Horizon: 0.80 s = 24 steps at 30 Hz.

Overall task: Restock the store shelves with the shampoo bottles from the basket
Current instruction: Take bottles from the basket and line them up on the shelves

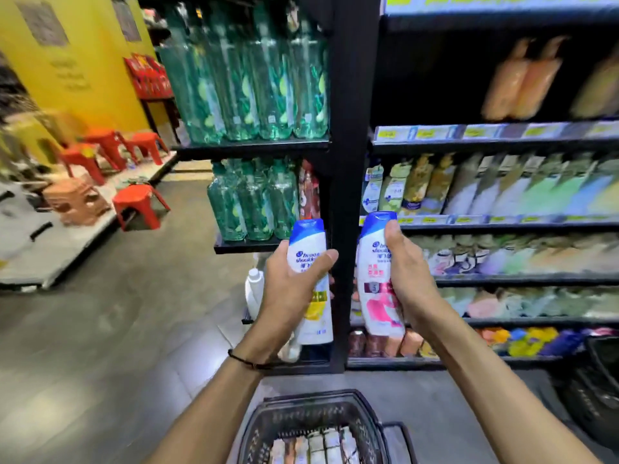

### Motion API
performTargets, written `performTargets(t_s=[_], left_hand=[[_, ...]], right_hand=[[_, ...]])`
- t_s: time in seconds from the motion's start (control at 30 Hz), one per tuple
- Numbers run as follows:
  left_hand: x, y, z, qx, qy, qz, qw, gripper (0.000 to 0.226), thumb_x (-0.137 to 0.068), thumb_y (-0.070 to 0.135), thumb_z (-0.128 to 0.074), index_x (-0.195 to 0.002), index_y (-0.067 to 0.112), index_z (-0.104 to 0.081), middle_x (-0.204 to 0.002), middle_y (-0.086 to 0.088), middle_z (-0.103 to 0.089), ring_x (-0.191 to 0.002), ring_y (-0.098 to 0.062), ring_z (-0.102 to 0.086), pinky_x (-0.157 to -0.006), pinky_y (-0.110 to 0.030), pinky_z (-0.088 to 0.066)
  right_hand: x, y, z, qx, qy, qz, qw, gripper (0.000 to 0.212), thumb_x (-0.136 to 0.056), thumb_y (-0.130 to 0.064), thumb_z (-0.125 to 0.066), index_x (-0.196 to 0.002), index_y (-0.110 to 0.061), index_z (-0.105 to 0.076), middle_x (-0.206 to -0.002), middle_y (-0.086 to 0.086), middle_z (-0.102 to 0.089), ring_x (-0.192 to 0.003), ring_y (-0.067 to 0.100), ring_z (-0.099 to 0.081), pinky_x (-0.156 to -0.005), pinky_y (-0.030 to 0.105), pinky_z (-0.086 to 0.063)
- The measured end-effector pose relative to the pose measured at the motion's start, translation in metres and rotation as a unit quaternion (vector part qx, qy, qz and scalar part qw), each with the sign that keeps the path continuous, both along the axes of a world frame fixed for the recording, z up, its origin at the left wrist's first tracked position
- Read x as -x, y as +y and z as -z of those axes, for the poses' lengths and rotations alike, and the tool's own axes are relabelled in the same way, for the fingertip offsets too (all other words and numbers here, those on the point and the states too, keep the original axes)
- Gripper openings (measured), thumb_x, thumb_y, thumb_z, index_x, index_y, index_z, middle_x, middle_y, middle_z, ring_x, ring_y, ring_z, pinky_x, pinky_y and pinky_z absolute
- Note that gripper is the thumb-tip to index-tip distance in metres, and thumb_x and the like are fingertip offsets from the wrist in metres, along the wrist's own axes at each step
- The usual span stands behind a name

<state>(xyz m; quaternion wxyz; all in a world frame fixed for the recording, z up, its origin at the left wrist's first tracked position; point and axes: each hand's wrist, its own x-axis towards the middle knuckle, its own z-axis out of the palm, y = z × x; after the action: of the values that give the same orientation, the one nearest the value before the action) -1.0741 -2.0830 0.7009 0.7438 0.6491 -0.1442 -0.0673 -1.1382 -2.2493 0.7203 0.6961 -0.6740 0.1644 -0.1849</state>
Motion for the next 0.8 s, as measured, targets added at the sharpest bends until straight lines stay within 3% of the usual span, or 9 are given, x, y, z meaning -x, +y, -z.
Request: performTargets(t_s=[0.07, 0.13, 0.27, 0.47, 0.57, 0.7, 0.8], left_hand=[[0.008, 0.005, -0.02, 0.006, -0.024, 0.002, 1.0, 0.031, -0.073, 0.038, -0.087, -0.088, 0.024, -0.063, -0.072, -0.009, -0.066, -0.062, -0.032, -0.063, -0.057, -0.053, -0.058], [0.015, 0.008, -0.039, 0.013, -0.044, 0.004, 0.999, 0.036, -0.071, 0.043, -0.088, -0.088, 0.023, -0.063, -0.074, -0.009, -0.065, -0.063, -0.032, -0.062, -0.059, -0.06, -0.057], [0.03, 0.012, -0.072, 0.018, -0.079, 0.019, 0.997, 0.04, -0.071, 0.047, -0.087, -0.09, 0.022, -0.062, -0.078, -0.014, -0.067, -0.064, -0.034, -0.063, -0.061, -0.066, -0.055], [0.05, 0.0, -0.105, 0.016, -0.116, 0.041, 0.992, 0.028, -0.074, 0.045, -0.086, -0.086, 0.033, -0.064, -0.075, -0.006, -0.07, -0.063, -0.032, -0.066, -0.059, -0.05, -0.059], [0.058, -0.019, -0.117, 0.014, -0.13, 0.046, 0.99, 0.027, -0.074, 0.045, -0.086, -0.085, 0.034, -0.064, -0.075, -0.006, -0.069, -0.065, -0.032, -0.066, -0.063, -0.058, -0.058], [0.067, -0.061, -0.133, 0.009, -0.145, 0.036, 0.989, 0.03, -0.07, 0.047, -0.087, -0.081, 0.033, -0.062, -0.075, -0.009, -0.066, -0.066, -0.031, -0.064, -0.064, -0.063, -0.056], [0.075, -0.104, -0.145, 0.01, -0.172, 0.019, 0.985, 0.032, -0.07, 0.047, -0.085, -0.085, 0.028, -0.063, -0.074, 0.001, -0.067, -0.065, -0.02, -0.063, -0.061, -0.048, -0.056]], right_hand=[[0.016, 0.007, -0.024, -0.02, -0.028, -0.013, 0.999, 0.063, -0.1, -0.063, -0.044, -0.103, -0.002, -0.061, -0.069, 0.009, -0.064, -0.053, 0.018, -0.065, -0.046, 0.028, -0.054], [0.031, 0.012, -0.047, -0.014, -0.05, -0.019, 0.998, 0.063, -0.098, -0.067, -0.046, -0.106, -0.007, -0.062, -0.072, 0.014, -0.066, -0.058, 0.027, -0.069, -0.05, 0.038, -0.058], [0.059, 0.015, -0.08, -0.024, -0.079, -0.017, 0.996, 0.057, -0.098, -0.067, -0.047, -0.109, -0.013, -0.062, -0.071, 0.016, -0.068, -0.057, 0.035, -0.07, -0.05, 0.04, -0.058], [0.086, -0.001, -0.109, -0.02, -0.112, 0.01, 0.993, 0.052, -0.098, -0.064, -0.048, -0.103, -0.014, -0.063, -0.068, 0.01, -0.07, -0.054, 0.029, -0.071, -0.047, 0.037, -0.057], [0.092, -0.022, -0.12, -0.028, -0.139, -0.017, 0.99, 0.046, -0.097, -0.063, -0.051, -0.1, -0.02, -0.067, -0.073, 0.013, -0.069, -0.059, 0.032, -0.071, -0.053, 0.044, -0.06], [0.097, -0.063, -0.135, -0.033, -0.161, -0.026, 0.986, 0.054, -0.091, -0.067, -0.061, -0.097, -0.013, -0.06, -0.07, 0.011, -0.063, -0.057, 0.031, -0.067, -0.056, 0.049, -0.06], [0.1, -0.105, -0.145, -0.027, -0.182, -0.039, 0.982, 0.04, -0.086, -0.059, -0.069, -0.087, -0.02, -0.061, -0.067, 0.009, -0.06, -0.053, 0.025, -0.064, -0.053, 0.045, -0.059]])
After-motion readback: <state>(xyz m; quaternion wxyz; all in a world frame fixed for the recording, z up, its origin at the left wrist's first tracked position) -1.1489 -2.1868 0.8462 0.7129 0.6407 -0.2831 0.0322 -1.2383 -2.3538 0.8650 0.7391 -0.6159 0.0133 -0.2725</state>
